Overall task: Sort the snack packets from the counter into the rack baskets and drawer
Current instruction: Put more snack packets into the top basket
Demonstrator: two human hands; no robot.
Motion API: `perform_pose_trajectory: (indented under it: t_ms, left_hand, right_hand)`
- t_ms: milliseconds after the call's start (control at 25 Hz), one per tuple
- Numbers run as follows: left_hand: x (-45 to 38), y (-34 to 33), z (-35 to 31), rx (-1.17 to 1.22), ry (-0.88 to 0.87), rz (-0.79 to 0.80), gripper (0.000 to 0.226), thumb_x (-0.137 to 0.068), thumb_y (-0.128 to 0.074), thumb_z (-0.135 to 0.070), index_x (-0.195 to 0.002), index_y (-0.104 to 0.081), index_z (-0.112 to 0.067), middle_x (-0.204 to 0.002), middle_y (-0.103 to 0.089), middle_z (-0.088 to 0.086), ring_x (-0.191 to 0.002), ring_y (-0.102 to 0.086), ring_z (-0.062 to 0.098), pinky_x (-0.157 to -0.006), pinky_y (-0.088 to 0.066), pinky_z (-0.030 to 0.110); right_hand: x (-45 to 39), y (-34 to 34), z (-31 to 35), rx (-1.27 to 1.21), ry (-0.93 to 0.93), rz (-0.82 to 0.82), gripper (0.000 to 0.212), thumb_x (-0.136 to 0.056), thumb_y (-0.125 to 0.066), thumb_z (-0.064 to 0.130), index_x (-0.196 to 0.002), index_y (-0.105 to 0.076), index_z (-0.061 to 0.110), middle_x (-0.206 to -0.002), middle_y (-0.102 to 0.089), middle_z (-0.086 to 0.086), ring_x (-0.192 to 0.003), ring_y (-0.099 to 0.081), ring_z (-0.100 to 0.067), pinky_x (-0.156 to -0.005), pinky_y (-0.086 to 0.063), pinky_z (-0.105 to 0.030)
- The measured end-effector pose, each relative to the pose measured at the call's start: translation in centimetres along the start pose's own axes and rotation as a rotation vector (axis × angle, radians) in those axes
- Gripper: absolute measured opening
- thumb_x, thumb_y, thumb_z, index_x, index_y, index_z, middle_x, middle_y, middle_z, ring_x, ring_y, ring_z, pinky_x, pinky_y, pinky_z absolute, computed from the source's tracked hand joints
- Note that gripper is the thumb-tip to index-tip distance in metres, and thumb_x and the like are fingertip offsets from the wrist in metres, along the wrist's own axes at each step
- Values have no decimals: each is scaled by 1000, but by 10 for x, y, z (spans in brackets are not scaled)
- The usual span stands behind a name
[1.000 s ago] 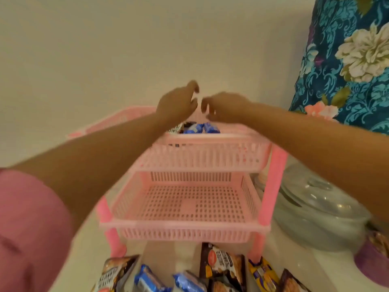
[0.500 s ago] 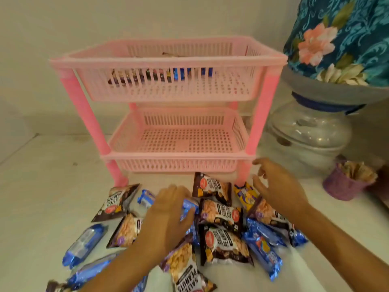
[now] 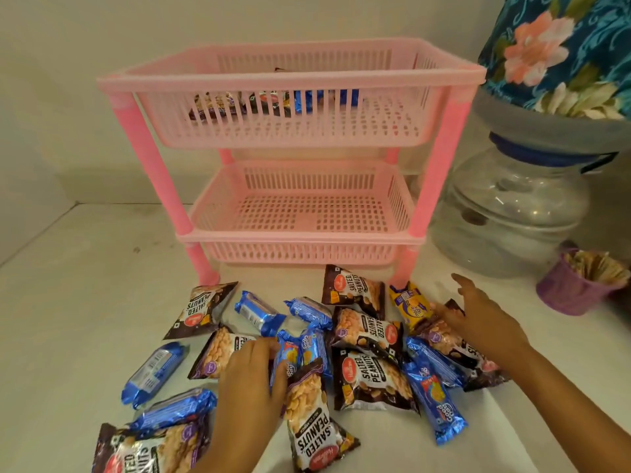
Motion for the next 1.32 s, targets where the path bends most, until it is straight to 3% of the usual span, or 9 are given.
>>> perform_pose_trajectory:
  t_ms: [160, 320, 480, 600, 720, 800, 920, 1120, 1320]
  left_hand:
    - [-14, -21, 8, -158, 71, 219, 45, -89, -52, -36, -130, -37, -23, -123, -53, -2, -111, -52, 15, -87, -45, 27]
    - [-22, -36, 13, -223, 151, 385, 63, -82, -60, -46, -135, -34, -21, -130, -53, -1, -117, -53, 17, -89, -46, 28]
    - [-31, -45, 13, -268, 228, 474, 66, -78, -64, -50, -129, -38, -17, -121, -60, 3, -110, -60, 20, -87, -49, 30]
    - [-31, -48, 10, -209, 261, 474, 77, -79, -66, -41, -137, -20, -18, -116, -61, 5, -102, -63, 22, -82, -50, 31]
    - [-27, -31, 8, -56, 270, 451, 77, -80, -64, -41, -137, -15, -25, -76, -59, -12, -67, -59, 6, -63, -44, 19]
    - [-30, -8, 8, -15, 257, 447, 78, -79, -65, -41, -137, -13, -30, -64, -49, -14, -57, -49, -2, -59, -41, 16]
    - [-50, 47, -3, -51, 174, 348, 76, -78, -67, -39, -134, -17, -33, -65, -51, -9, -55, -48, -1, -52, -37, 14]
    - [-129, 157, -53, -115, -40, 58, 59, -74, -72, -35, -116, -32, -25, -74, -64, -2, -63, -64, 19, -60, -52, 33]
    - [-223, 242, -103, 67, -187, -344, 55, -72, -72, -34, -111, -35, -22, -68, -55, -12, -57, -56, 7, -50, -40, 22]
  right_hand:
    - [4, 8, -17, 166, -107, 202, 83, -77, -52, 67, -144, -23, 27, -137, -53, -8, -119, -55, -28, -90, -46, -38]
    - [5, 6, -22, 125, -107, 357, 84, -77, -59, 60, -143, -28, 19, -146, -43, -6, -128, -46, -24, -102, -39, -32]
    - [14, 9, -17, 12, -32, 446, 110, -70, -75, 47, -148, -2, 26, -149, -38, -7, -129, -45, -22, -104, -38, -27]
    - [22, 12, -11, 61, 61, 337, 112, -74, -76, 37, -146, 9, 35, -148, -40, -9, -126, -50, -24, -96, -43, -26]
    - [31, 21, 3, -20, 174, 173, 100, -75, -75, 31, -145, -3, 40, -143, -47, -1, -124, -51, -18, -91, -44, -24]
    - [38, 38, 18, -136, 225, 108, 92, -74, -76, 32, -142, -15, 42, -132, -52, 7, -113, -58, -11, -81, -47, -16]
    - [52, 80, 55, -279, 354, 18, 83, -69, -79, 31, -132, -29, 49, -114, -54, 25, -85, -60, 6, -65, -51, -14]
    - [65, 174, 153, -552, 619, -144, 68, -47, -72, 50, -105, -38, 61, -102, -57, 25, -83, -59, 19, -57, -49, -3]
    - [13, 248, 234, -779, 759, -318, 59, -65, -81, 30, -109, -43, 39, -108, -63, 0, -79, -70, -11, -50, -55, -20]
Point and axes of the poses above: each hand's wrist, its own x-axis away from the middle knuckle, its own y-axis out of the back of the hand, z = x × y, the point moved 3 cm from there along -x, towards the middle knuckle
